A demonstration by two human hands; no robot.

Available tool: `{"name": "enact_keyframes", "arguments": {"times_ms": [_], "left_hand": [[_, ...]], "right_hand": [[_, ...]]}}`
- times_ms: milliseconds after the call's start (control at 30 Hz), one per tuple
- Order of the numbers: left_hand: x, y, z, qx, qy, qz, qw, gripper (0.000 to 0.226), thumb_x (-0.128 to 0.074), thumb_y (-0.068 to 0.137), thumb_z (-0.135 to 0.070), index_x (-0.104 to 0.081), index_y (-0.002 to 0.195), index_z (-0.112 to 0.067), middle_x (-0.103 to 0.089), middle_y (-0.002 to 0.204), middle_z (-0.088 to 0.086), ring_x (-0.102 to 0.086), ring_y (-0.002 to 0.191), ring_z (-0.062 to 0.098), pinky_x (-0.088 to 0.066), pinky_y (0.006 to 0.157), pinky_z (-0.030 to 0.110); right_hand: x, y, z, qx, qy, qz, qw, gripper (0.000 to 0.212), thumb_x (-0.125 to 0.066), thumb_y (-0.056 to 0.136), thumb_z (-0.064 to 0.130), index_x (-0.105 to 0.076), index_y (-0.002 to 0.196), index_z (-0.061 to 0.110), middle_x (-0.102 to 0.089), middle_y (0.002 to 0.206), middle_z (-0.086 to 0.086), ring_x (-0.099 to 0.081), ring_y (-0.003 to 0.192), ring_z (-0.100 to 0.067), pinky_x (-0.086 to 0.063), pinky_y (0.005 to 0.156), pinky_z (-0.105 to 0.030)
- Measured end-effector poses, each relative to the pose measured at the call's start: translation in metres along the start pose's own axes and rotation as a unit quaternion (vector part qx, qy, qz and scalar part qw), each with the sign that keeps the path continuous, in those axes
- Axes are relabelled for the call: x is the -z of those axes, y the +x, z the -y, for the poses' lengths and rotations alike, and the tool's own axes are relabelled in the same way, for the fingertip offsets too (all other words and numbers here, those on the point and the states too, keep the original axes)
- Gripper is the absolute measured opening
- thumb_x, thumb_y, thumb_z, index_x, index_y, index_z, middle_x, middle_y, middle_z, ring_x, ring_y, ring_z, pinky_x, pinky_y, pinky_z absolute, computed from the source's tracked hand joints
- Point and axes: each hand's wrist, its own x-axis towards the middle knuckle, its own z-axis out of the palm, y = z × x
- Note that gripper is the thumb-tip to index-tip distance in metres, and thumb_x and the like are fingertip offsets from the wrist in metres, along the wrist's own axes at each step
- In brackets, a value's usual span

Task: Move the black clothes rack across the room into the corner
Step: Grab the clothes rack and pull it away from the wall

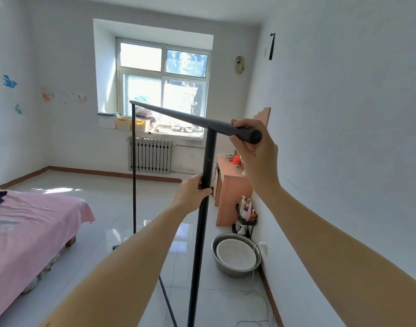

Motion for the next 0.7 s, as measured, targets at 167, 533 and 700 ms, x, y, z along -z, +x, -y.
{"name": "enact_keyframes", "arguments": {"times_ms": [167,533,700], "left_hand": [[0.005,0.063,0.028,-0.011,0.006,0.006,1.0,0.028,-0.059,0.087,-0.015,-0.054,0.114,-0.009,-0.065,0.107,0.013,-0.063,0.097,0.029,-0.054,0.087,0.047],[0.011,0.216,0.095,-0.043,0.023,-0.015,0.999,0.024,-0.059,0.087,-0.014,-0.055,0.109,-0.007,-0.066,0.103,0.012,-0.063,0.094,0.027,-0.056,0.082,0.046],[0.021,0.312,0.136,-0.027,0.038,-0.028,0.999,0.026,-0.059,0.088,-0.015,-0.055,0.112,-0.008,-0.066,0.104,0.011,-0.063,0.095,0.026,-0.056,0.082,0.045]], "right_hand": [[-0.035,0.03,-0.047,-0.032,-0.021,-0.031,0.999,0.027,-0.067,0.086,0.012,-0.061,0.112,0.011,-0.064,0.104,0.006,-0.063,0.102,-0.016,-0.049,0.099,-0.024],[-0.118,0.11,-0.176,-0.002,-0.003,-0.055,0.999,0.021,-0.065,0.087,0.011,-0.059,0.106,0.015,-0.061,0.091,0.016,-0.063,0.086,-0.008,-0.052,0.084,-0.014],[-0.175,0.163,-0.256,-0.012,0.029,-0.04,0.999,0.023,-0.066,0.086,0.009,-0.061,0.107,0.016,-0.063,0.098,0.019,-0.061,0.092,0.007,-0.05,0.089,-0.013]]}}
